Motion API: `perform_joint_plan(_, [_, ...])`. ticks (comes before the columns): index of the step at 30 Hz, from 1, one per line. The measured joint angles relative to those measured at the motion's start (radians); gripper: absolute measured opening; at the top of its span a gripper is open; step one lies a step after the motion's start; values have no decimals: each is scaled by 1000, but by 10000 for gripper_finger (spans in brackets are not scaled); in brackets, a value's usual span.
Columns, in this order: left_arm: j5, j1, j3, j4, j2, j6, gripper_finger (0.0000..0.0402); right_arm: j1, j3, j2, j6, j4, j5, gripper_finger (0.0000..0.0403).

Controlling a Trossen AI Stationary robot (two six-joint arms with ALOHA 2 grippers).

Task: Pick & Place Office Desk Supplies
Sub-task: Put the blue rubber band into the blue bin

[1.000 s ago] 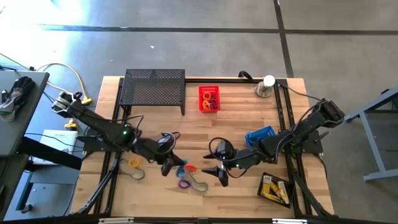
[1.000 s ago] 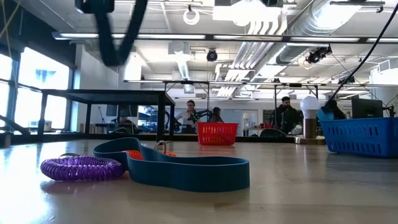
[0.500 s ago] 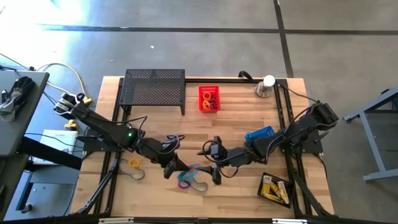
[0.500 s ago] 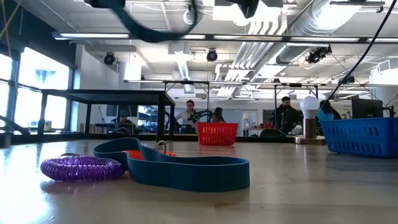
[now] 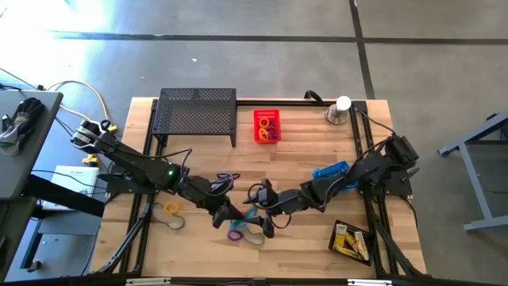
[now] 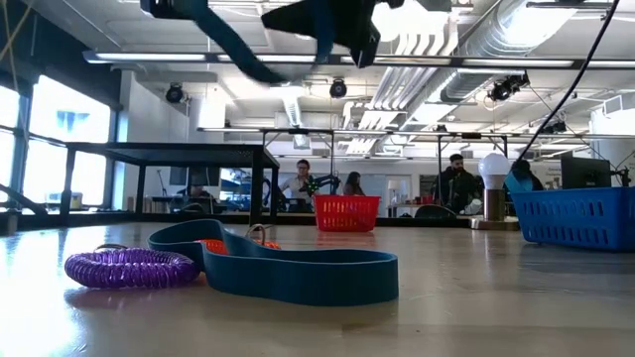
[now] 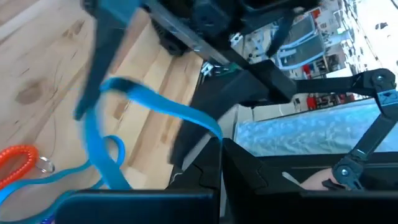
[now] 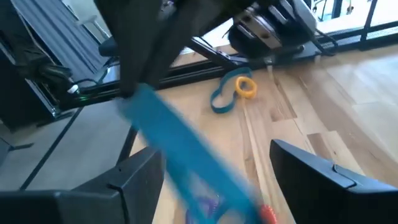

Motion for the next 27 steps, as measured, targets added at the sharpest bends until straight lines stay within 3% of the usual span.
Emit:
perform_joint_plan(4, [1, -1, 0, -7, 0, 0, 0, -14, 0, 2, 16, 8, 9, 260])
perform_joint_plan(7, [0, -7, 0, -12, 0, 0, 0, -18, 0, 1, 13, 6, 26, 225])
perform_joint_plan(11, [1, -8, 0, -15, 0, 0, 0, -18, 0, -5, 21, 1, -19, 154])
perform_joint_plan(17, [1, -3, 0, -21, 0, 14, 0, -9, 0, -4, 6, -10, -36, 18])
perform_joint_plan(27, [35, -4, 0, -38, 28, 22, 34, -9, 0, -4, 3, -22, -114, 3])
